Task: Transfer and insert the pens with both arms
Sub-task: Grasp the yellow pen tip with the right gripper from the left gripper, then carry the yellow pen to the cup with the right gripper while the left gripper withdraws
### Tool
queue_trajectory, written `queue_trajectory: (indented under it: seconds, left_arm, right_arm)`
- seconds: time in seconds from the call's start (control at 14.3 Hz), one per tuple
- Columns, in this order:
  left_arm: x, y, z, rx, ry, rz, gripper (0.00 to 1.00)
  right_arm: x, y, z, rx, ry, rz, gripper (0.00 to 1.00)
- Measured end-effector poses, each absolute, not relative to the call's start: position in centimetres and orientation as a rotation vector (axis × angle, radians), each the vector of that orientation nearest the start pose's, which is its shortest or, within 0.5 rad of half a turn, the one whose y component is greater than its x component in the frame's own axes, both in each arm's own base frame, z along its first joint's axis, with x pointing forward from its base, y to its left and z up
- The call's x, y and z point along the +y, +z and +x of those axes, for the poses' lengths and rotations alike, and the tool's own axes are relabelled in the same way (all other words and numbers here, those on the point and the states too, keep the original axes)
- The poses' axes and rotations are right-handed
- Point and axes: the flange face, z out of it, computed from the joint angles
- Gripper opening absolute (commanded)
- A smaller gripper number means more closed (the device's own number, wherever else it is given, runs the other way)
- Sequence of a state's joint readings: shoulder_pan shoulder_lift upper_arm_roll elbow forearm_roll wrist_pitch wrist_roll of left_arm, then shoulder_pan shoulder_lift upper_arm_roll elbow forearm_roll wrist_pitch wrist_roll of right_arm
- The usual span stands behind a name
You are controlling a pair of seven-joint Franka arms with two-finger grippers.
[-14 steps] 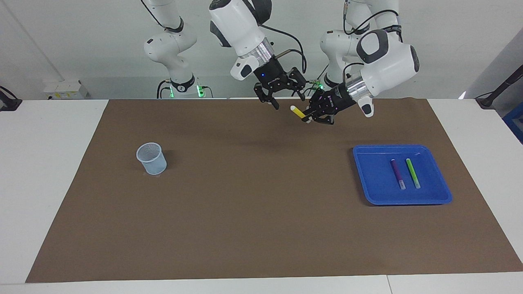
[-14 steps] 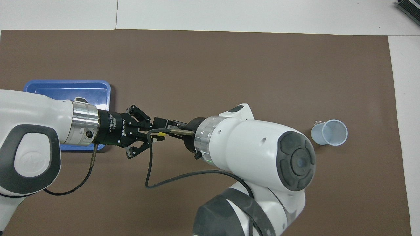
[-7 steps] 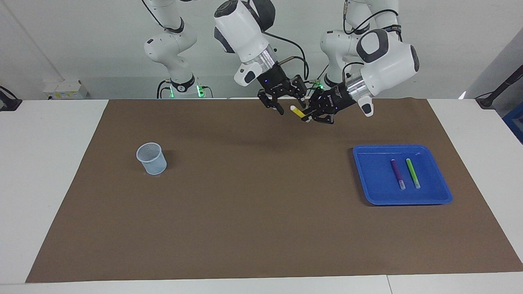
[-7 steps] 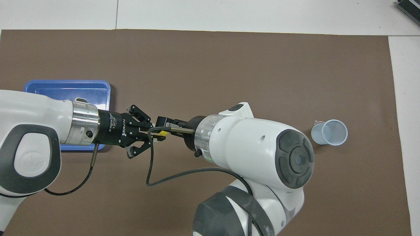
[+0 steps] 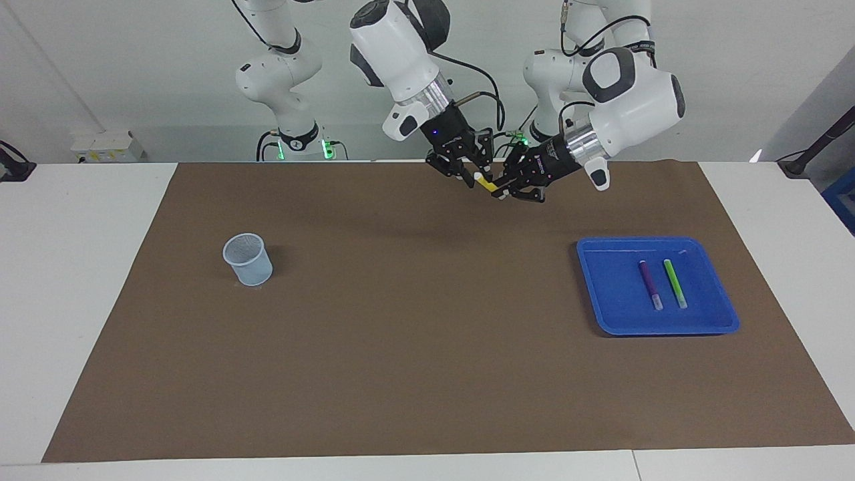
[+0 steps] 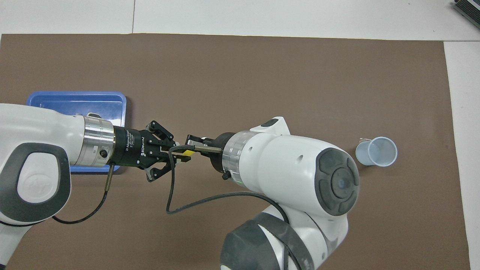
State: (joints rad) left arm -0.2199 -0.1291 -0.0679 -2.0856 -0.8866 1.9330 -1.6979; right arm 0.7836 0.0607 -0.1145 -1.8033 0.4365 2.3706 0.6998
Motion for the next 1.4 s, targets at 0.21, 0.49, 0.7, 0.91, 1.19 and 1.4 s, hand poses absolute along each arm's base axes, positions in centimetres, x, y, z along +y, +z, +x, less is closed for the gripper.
queue_trajectory:
  seconds: [0.21, 0.49, 0.7, 0.91, 1.19, 1.4]
  left_arm:
    - [-20.1, 50.3, 48.6, 1.969, -0.938, 1.632, 0.0]
    - [-20.8, 50.4, 48.4, 1.959, -0.929, 1.642, 1.0]
    - [-22.6, 51.5, 47.4, 1.917, -0.912, 1.675, 1.0]
    - [-22.7, 53.0, 46.9, 1.85, -0.866, 1.707, 1.0]
    - [-21.9, 53.3, 46.9, 1.676, -0.779, 1.826, 1.0]
    - [-19.5, 52.4, 47.5, 1.524, -0.634, 2.013, 1.0]
  right_arm:
    - [39.1, 56.2, 48.4, 0.336, -0.199, -2.511, 0.0]
    - [38.9, 56.1, 48.5, 0.339, -0.19, -2.517, 0.0]
    - [38.7, 55.7, 48.5, 0.301, -0.174, -2.543, 0.0]
    - [35.8, 54.3, 49.7, 0.095, -0.147, -2.667, 0.0]
    - [28.9, 53.6, 51.1, -0.202, -0.065, -2.883, 0.0]
    - [23.1, 53.1, 51.8, -0.471, 0.022, -3.032, 0.0]
